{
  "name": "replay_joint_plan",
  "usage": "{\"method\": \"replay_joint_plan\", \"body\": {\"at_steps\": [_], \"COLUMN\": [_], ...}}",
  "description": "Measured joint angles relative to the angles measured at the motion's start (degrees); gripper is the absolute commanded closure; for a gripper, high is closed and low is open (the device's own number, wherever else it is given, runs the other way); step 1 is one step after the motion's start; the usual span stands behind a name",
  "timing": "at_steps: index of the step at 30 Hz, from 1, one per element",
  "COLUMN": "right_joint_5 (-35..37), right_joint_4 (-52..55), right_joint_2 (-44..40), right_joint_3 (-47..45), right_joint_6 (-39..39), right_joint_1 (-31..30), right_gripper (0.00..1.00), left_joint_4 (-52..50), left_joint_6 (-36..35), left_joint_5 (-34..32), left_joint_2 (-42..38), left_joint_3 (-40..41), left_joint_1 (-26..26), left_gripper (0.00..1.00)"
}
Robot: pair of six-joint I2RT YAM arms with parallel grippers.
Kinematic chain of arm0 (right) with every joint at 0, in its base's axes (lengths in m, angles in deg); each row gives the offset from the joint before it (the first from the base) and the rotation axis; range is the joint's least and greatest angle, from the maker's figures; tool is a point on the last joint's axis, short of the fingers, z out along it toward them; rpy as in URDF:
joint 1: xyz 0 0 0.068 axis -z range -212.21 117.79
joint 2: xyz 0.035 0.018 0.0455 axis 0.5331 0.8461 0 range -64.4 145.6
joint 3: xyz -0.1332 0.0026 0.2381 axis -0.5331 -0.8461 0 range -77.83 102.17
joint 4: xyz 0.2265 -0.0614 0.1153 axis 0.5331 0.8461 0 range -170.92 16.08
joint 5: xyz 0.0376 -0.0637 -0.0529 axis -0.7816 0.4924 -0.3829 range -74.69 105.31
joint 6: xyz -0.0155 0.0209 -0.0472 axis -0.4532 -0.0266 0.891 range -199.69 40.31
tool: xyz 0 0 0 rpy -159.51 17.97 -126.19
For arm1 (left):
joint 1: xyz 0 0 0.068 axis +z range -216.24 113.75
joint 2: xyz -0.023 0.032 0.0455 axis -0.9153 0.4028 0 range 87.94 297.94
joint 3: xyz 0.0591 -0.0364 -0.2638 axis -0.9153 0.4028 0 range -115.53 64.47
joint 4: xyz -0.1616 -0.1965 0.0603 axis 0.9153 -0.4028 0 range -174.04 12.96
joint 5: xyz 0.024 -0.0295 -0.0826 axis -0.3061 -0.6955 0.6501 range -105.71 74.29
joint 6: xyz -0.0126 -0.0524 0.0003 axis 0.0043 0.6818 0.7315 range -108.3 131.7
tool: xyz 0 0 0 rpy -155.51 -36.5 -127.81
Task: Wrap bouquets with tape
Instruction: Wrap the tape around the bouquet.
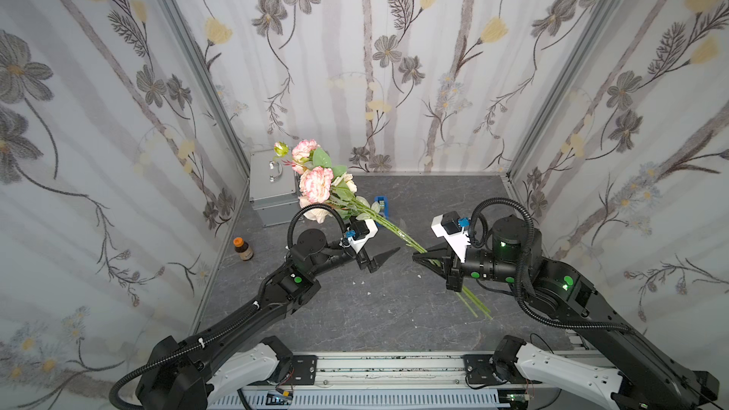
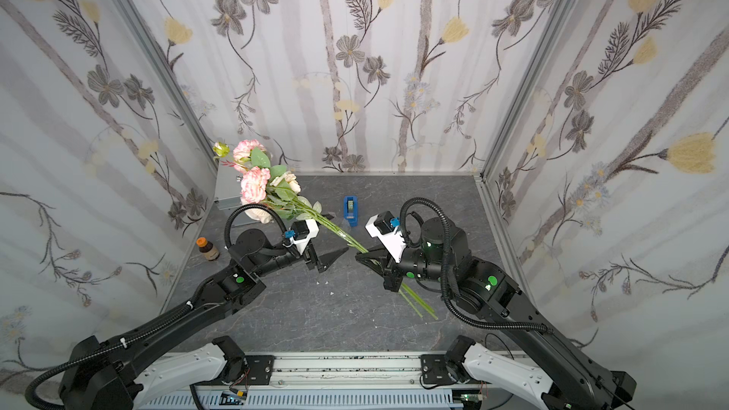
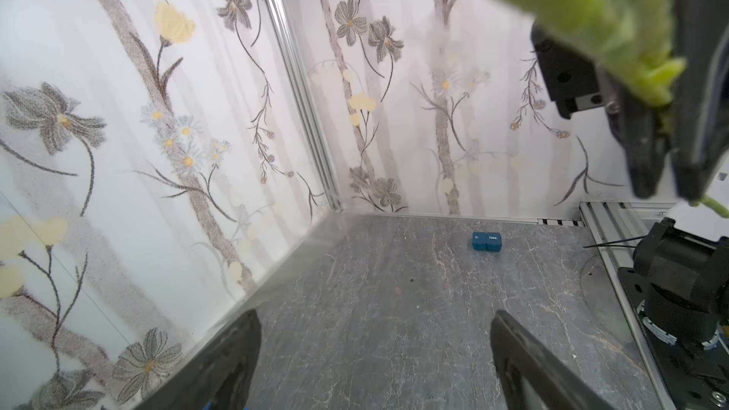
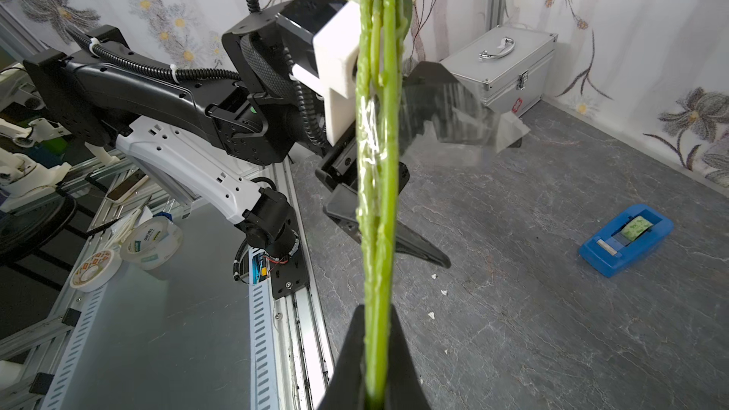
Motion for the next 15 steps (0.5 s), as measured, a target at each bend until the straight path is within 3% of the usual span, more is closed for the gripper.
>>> {"method": "replay_joint_plan", "body": {"at_steps": [15], "right_joint_5": [1.6], "right_joint_4": [0.8], "right_joint_2": [0.2], "right_joint_3": [0.0], "right_joint_6": [0.0], "right_joint_1": [-0.1], "right_gripper": [1.00], "left_joint_4": [-3.2], "left_joint_6": [-0.6], "left_joint_5": [1.7], "left_joint_2": [-0.9], "left_joint_3": [-0.9], "left_joint_1": [-0.4], "left_gripper": [0.06]}}
